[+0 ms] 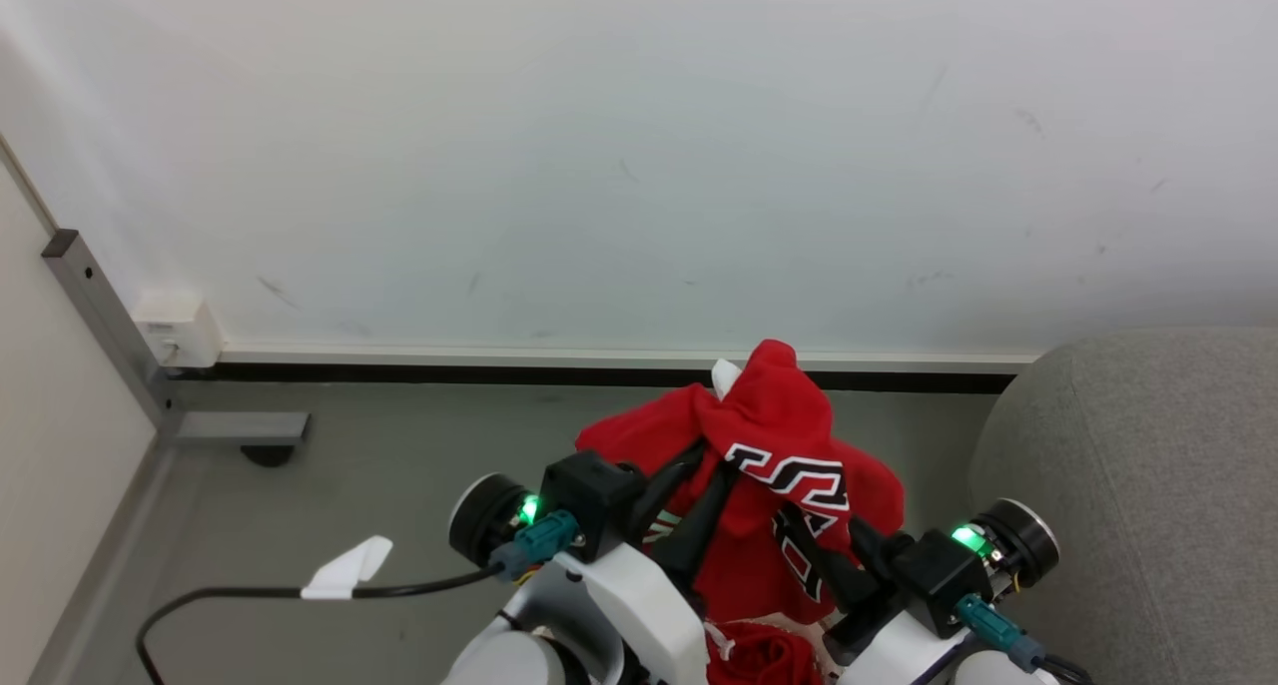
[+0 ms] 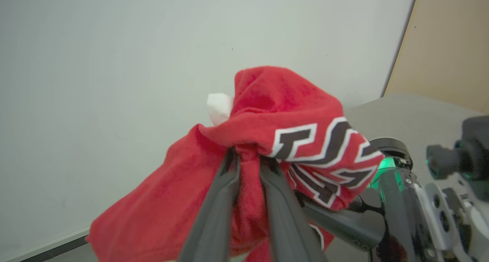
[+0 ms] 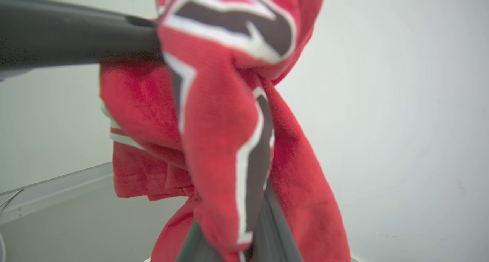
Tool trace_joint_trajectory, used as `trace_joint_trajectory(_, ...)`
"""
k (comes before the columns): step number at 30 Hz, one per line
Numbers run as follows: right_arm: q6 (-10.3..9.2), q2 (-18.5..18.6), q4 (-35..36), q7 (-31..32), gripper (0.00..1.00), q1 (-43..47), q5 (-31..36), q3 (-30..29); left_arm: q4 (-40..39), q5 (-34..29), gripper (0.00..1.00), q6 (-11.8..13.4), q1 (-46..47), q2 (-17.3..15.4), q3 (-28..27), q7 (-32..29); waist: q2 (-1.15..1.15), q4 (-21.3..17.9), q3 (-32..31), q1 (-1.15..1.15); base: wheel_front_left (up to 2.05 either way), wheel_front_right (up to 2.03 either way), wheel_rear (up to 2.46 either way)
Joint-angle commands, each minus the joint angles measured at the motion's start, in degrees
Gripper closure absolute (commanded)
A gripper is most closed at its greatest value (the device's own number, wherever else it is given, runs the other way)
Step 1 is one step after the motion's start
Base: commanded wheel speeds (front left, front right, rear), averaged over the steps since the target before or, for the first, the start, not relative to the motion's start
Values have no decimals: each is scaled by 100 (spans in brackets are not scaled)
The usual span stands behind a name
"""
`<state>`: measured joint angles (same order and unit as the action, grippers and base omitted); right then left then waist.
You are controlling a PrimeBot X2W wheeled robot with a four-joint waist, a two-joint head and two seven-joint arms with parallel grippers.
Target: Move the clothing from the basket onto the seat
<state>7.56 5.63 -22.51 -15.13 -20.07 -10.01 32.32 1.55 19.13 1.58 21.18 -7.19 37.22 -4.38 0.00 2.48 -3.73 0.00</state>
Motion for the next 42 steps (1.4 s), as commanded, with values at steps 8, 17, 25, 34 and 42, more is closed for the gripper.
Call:
trace_joint_trajectory(8,-13,32,273,-4,100,94,-207,-375,194,-114,0,78,-93,-151,-15,194,0,-88,40,0,0,0,0)
trace_joint_trajectory(17,-13,101,490,-4,100,163,-275,-844,355,-97,0,98,-209,-163,82,277,0,-186,83,0,0,0,0)
trace_joint_trajectory(25,-13,165,627,-4,100,157,-300,-1113,426,-61,0,135,-210,-147,99,378,0,-374,126,0,0,0,0)
trace_joint_trajectory(34,-13,262,755,-4,100,115,-283,-1263,441,-9,0,176,-216,-136,116,452,0,-865,244,0,0,0,0)
trace_joint_trajectory(42,-13,322,863,-4,100,125,-304,-1458,473,14,0,137,-151,-98,184,498,0,-1492,345,0,0,0,0)
